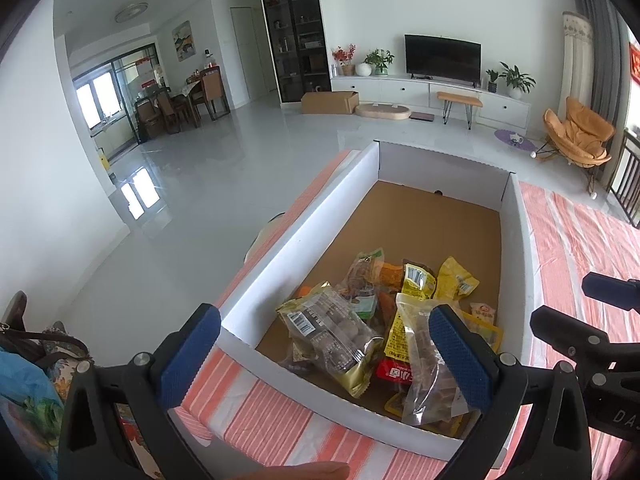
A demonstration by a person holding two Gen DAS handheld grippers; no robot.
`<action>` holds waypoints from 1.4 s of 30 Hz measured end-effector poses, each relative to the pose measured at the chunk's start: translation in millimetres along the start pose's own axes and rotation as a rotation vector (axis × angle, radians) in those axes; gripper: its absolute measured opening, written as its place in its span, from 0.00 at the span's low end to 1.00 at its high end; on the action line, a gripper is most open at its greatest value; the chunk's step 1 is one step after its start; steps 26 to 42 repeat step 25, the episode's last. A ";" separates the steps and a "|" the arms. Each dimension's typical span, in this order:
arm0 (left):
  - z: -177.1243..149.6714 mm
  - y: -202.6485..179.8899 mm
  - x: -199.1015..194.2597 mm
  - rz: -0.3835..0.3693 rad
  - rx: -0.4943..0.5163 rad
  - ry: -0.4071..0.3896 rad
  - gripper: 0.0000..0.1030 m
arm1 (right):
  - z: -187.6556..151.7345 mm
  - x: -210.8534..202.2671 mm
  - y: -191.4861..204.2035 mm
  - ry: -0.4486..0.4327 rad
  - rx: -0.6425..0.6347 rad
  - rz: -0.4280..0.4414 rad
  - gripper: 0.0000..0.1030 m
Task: Organize snacks
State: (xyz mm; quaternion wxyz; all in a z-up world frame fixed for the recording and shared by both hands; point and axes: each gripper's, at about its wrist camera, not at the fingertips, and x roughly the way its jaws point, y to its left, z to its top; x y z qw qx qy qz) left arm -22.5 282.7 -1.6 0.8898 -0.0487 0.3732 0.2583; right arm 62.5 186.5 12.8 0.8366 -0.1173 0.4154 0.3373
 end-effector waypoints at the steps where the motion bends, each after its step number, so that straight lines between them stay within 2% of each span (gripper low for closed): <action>1: 0.3 0.2 0.0 -0.003 -0.001 0.001 1.00 | 0.7 -0.4 0.7 -0.001 -0.002 0.000 0.75; 5: 1.6 3.6 1.5 -0.027 -0.021 0.022 1.00 | 2.3 0.2 3.0 -0.001 -0.005 0.000 0.75; 15: 1.5 3.7 2.2 -0.003 -0.008 0.012 1.00 | 2.6 8.1 6.0 0.019 -0.010 -0.008 0.75; 25: 0.2 7.1 5.8 -0.038 -0.025 0.007 1.00 | 4.3 13.9 7.3 0.034 -0.005 -0.009 0.75; 42: 0.2 7.1 5.8 -0.038 -0.025 0.007 1.00 | 4.3 13.9 7.3 0.034 -0.005 -0.009 0.75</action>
